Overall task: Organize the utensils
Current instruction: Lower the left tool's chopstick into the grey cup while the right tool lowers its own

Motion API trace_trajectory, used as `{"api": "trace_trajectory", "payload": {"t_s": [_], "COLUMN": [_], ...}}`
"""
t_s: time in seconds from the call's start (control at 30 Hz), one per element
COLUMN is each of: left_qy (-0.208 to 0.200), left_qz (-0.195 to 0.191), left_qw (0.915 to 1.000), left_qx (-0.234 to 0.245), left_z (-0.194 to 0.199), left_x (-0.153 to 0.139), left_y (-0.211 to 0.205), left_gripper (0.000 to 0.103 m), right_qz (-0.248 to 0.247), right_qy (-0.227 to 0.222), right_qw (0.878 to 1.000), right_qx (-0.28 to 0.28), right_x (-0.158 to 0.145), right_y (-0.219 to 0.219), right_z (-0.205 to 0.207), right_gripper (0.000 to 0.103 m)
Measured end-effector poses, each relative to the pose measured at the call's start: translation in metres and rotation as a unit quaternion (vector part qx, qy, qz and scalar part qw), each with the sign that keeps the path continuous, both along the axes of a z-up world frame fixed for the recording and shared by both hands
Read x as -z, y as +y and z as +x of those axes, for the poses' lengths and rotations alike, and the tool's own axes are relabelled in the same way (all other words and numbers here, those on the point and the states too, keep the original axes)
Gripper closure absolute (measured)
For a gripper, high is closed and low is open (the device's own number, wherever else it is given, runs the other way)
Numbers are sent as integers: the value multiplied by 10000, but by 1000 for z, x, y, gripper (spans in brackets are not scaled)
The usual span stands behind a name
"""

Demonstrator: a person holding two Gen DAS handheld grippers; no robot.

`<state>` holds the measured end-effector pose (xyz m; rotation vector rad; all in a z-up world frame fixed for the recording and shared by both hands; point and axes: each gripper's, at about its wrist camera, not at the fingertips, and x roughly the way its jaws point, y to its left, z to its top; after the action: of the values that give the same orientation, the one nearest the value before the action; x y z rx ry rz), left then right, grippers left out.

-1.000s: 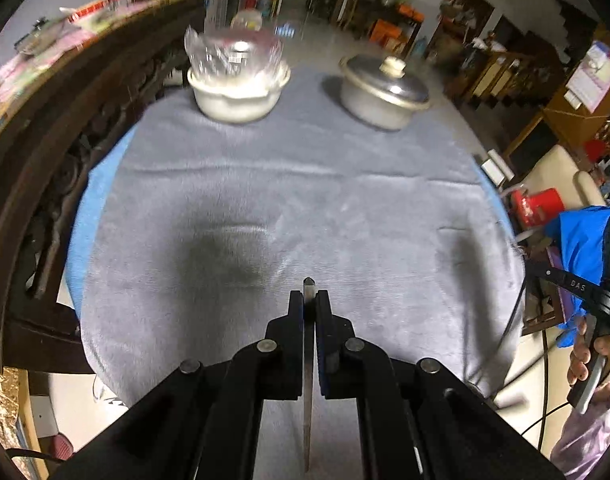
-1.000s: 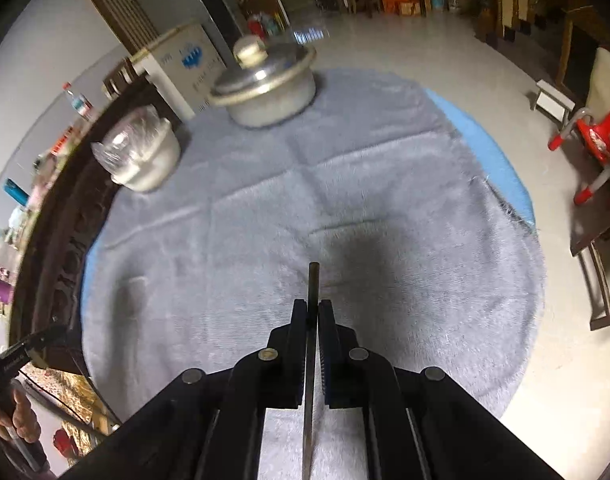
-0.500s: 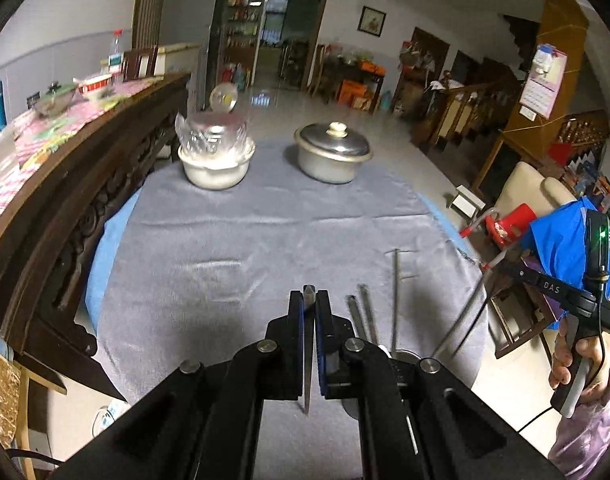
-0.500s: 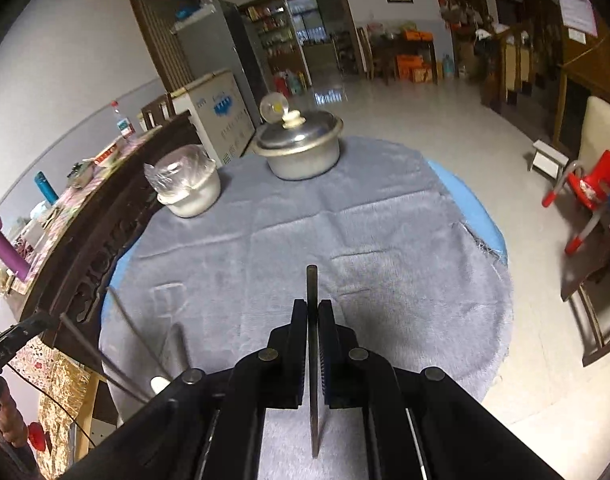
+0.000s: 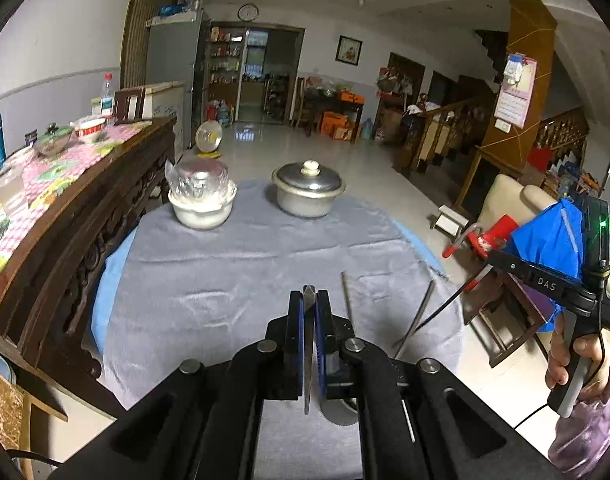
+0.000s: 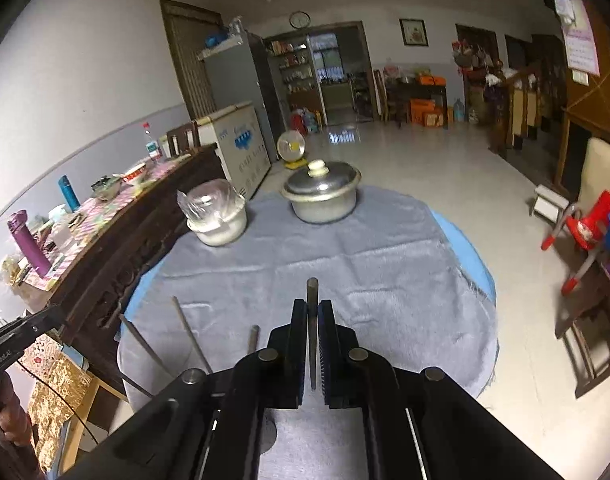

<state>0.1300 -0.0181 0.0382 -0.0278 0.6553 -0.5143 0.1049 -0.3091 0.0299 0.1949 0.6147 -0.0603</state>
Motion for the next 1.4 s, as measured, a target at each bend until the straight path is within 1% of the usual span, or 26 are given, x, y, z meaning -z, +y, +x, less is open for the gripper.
{"api": "trace_trajectory", "payload": {"t_s": [0.27, 0.4, 0.53, 0.67, 0.9, 1.17, 1.4], "left_qy": [-427, -573, -649, -632, -640, -638, -694], "left_qz": [-227, -314, -376, -411, -409, -409, -492], "left_qw": [9987, 9976, 9967, 9964, 9964, 9966, 9960], "left_qx": [171, 247, 314, 390, 374, 310, 280], "left_z": [-23, -31, -36, -39, -40, -44, -44], "left_x": [-37, -51, -56, -57, -55, -56, -62], "left_y": [-1, -4, -9, -15, -20, -22, -19], "left_gripper": [98, 98, 98, 98, 97, 97, 97], "right_qz": [-303, -313, -337, -268, -146, -59, -29], "right_qy": [-290, -409, -541, -598, -641, -468, -384], "right_qw": [9988, 9977, 9963, 9950, 9934, 9925, 9928], "right_qx": [-268, -449, -576, -747, -938, -1132, -1130], "right_x": [-35, -47, -57, -63, -63, -45, -38], "right_y": [21, 30, 39, 45, 58, 72, 73], "right_z": [-14, -21, -27, -31, -34, -27, -25], "right_gripper": [97, 97, 97, 97, 97, 97, 97]}}
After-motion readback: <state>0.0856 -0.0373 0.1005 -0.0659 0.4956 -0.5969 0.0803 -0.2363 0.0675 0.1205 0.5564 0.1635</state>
